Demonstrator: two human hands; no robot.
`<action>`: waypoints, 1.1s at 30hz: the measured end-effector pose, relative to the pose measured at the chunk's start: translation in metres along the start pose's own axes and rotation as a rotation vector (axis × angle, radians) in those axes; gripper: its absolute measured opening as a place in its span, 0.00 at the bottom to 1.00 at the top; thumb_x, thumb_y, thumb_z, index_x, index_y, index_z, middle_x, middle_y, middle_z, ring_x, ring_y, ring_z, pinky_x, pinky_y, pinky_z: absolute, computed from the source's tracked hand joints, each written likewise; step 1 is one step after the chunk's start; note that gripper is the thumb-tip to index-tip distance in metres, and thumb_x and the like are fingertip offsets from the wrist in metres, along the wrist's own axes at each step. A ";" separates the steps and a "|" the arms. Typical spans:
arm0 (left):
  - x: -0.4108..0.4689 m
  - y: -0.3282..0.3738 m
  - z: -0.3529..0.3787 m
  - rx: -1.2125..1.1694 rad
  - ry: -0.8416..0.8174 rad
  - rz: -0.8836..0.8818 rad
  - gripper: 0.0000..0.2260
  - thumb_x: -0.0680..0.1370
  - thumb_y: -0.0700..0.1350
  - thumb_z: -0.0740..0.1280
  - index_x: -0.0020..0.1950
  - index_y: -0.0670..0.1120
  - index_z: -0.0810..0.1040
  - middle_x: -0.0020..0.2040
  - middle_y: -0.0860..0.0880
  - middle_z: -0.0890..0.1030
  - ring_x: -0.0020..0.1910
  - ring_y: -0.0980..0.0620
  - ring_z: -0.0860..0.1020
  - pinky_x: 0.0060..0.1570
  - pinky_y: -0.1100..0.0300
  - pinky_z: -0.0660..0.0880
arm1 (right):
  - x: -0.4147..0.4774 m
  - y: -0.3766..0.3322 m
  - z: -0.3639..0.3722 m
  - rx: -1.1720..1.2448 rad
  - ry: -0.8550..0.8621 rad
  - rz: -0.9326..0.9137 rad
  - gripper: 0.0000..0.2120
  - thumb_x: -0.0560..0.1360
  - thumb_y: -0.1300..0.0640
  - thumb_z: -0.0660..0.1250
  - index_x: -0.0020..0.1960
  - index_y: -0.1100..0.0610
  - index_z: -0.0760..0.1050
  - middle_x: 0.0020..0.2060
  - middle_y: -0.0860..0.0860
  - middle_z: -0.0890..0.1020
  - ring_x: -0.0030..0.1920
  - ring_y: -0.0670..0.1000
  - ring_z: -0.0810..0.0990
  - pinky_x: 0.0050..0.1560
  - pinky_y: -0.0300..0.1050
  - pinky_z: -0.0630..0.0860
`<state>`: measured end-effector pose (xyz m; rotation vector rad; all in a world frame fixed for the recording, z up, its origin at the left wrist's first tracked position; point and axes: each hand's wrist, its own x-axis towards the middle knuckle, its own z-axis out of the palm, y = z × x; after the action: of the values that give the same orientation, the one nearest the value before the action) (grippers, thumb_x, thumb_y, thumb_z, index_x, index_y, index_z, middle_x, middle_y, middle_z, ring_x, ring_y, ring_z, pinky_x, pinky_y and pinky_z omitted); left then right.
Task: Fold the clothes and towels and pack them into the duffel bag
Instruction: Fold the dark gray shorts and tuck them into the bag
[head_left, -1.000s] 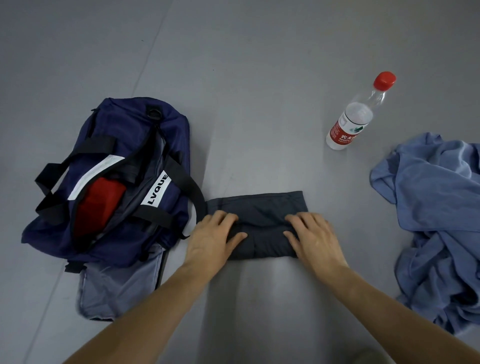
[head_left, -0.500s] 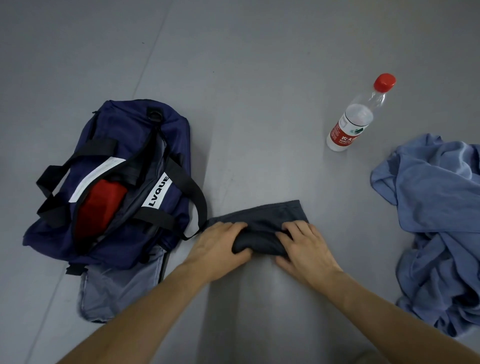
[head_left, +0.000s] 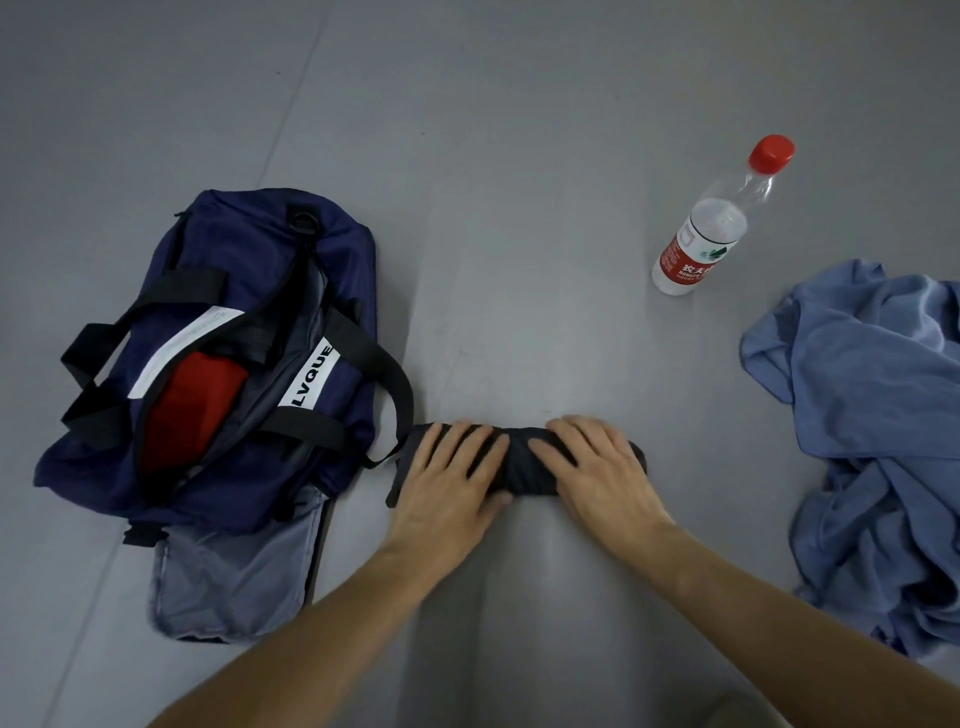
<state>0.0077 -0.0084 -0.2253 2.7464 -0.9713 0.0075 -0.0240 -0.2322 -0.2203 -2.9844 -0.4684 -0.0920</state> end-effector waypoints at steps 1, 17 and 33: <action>-0.004 -0.002 0.004 0.027 -0.086 -0.018 0.35 0.77 0.59 0.69 0.79 0.47 0.63 0.76 0.47 0.66 0.77 0.43 0.63 0.77 0.43 0.58 | -0.005 -0.003 0.003 0.002 -0.043 -0.001 0.23 0.75 0.59 0.60 0.69 0.56 0.74 0.65 0.57 0.77 0.65 0.60 0.74 0.67 0.59 0.71; 0.052 -0.004 -0.061 -0.795 0.145 -0.590 0.18 0.74 0.43 0.68 0.62 0.57 0.78 0.58 0.54 0.76 0.55 0.56 0.77 0.58 0.60 0.73 | 0.038 -0.051 -0.057 1.073 -0.036 0.615 0.21 0.85 0.51 0.53 0.77 0.45 0.62 0.71 0.38 0.68 0.73 0.42 0.67 0.71 0.33 0.59; 0.017 -0.062 -0.259 -1.705 0.169 -0.822 0.26 0.76 0.62 0.69 0.70 0.53 0.75 0.62 0.50 0.83 0.61 0.51 0.82 0.61 0.49 0.78 | 0.163 -0.164 -0.198 1.267 -0.171 0.186 0.29 0.86 0.52 0.53 0.74 0.30 0.39 0.78 0.36 0.53 0.76 0.37 0.57 0.76 0.37 0.57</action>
<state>0.0775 0.0834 0.0154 1.2507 0.3105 -0.4601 0.0721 -0.0529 0.0066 -1.7656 -0.1398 0.3468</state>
